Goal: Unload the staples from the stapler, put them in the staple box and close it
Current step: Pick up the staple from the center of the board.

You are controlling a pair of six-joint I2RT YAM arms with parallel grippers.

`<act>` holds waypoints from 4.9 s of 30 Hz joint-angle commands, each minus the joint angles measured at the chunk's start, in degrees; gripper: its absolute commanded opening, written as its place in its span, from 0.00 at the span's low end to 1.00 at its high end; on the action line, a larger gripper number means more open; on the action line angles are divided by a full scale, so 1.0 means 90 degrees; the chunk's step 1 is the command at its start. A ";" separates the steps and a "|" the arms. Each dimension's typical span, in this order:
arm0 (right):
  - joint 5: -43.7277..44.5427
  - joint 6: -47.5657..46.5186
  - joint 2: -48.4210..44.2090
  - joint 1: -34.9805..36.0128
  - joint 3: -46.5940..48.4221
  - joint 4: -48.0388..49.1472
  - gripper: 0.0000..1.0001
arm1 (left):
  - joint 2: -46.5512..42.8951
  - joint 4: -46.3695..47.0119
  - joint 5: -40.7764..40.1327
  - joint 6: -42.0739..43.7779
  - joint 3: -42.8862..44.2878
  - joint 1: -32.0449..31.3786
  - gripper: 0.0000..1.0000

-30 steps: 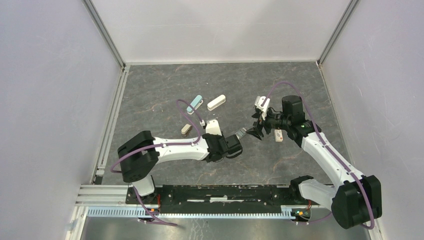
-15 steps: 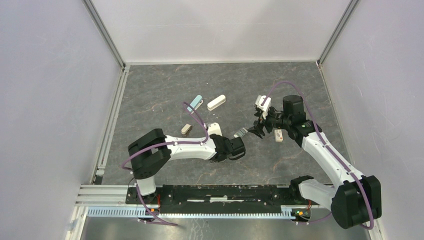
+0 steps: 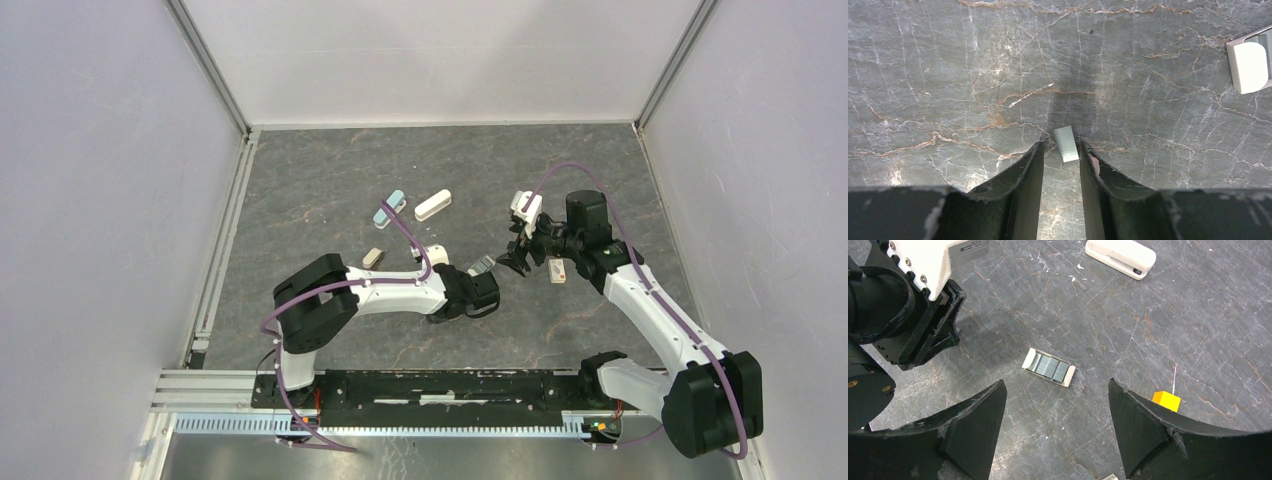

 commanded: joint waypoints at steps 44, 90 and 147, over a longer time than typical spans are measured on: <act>-0.0363 -0.0188 -0.0099 -0.0114 -0.0073 0.0038 0.81 | -0.0979 0.1316 -0.0020 0.0232 -0.0937 0.0201 0.20; -0.2537 0.9912 0.0457 0.0608 -0.3628 1.1973 0.96 | -0.4779 1.2911 0.2842 0.4676 -0.6036 0.0626 0.18; -0.2370 0.9534 0.0477 0.0584 -0.3370 1.0800 0.37 | -0.3258 1.4421 0.3333 0.4033 -0.5685 0.0593 0.19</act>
